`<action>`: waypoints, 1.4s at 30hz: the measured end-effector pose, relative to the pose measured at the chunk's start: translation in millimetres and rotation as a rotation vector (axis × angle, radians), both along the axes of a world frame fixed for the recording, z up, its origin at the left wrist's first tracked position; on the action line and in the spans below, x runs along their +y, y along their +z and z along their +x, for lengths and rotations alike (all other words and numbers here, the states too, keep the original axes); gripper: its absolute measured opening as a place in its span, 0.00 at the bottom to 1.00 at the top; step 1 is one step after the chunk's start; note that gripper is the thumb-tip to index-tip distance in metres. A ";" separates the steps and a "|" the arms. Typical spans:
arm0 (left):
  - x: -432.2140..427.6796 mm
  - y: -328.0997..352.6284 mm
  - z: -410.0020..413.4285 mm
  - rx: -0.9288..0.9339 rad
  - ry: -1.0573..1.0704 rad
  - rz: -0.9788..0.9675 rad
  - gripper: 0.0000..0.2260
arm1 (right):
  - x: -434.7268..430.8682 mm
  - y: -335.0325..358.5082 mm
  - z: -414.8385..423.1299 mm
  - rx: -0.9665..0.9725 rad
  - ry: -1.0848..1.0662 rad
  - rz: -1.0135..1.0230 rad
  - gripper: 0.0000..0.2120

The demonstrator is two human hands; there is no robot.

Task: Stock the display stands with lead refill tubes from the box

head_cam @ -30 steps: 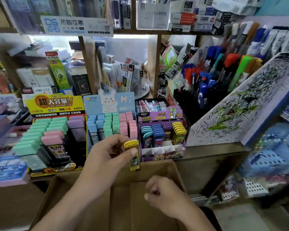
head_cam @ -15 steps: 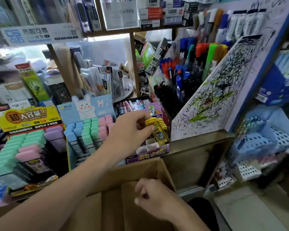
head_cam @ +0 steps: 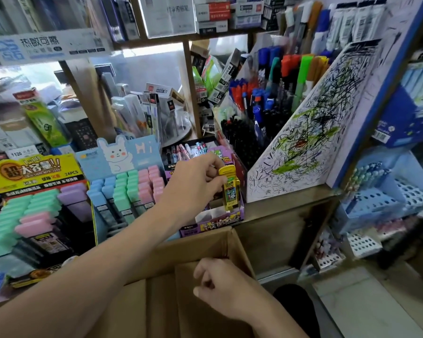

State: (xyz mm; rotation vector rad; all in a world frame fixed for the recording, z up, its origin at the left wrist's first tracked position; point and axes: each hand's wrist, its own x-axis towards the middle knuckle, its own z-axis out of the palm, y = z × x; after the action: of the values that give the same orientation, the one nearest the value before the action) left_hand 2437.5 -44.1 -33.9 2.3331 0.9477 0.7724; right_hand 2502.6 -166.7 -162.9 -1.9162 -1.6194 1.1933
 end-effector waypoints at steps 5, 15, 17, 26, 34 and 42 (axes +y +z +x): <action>1.7 -2.4 -0.6 -0.039 -0.012 -0.013 0.06 | -1.9 2.0 0.1 -0.006 0.001 0.019 0.13; -1.5 -12.7 1.5 -0.026 -0.020 -0.059 0.06 | -4.2 4.8 -2.0 -0.014 0.004 0.017 0.13; -1.1 -12.9 2.6 -0.013 -0.008 -0.008 0.03 | -4.6 6.2 -2.4 -0.019 0.007 0.016 0.13; -2.2 -25.8 11.8 0.028 0.040 0.093 0.05 | -6.3 13.4 -2.7 -0.030 0.014 -0.003 0.13; -0.7 -24.4 14.5 0.033 0.071 0.093 0.09 | -5.9 15.7 -6.1 -0.051 0.004 -0.035 0.13; -7.7 -22.6 -7.4 -0.103 0.011 -0.021 0.08 | -8.2 19.7 -7.8 -0.055 -0.003 -0.017 0.08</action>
State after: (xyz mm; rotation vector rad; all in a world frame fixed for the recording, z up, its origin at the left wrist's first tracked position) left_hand 2430.1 -51.7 -56.5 2.2488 0.9207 0.8737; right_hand 2494.8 -174.9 -143.2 -1.9771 -1.6387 1.1662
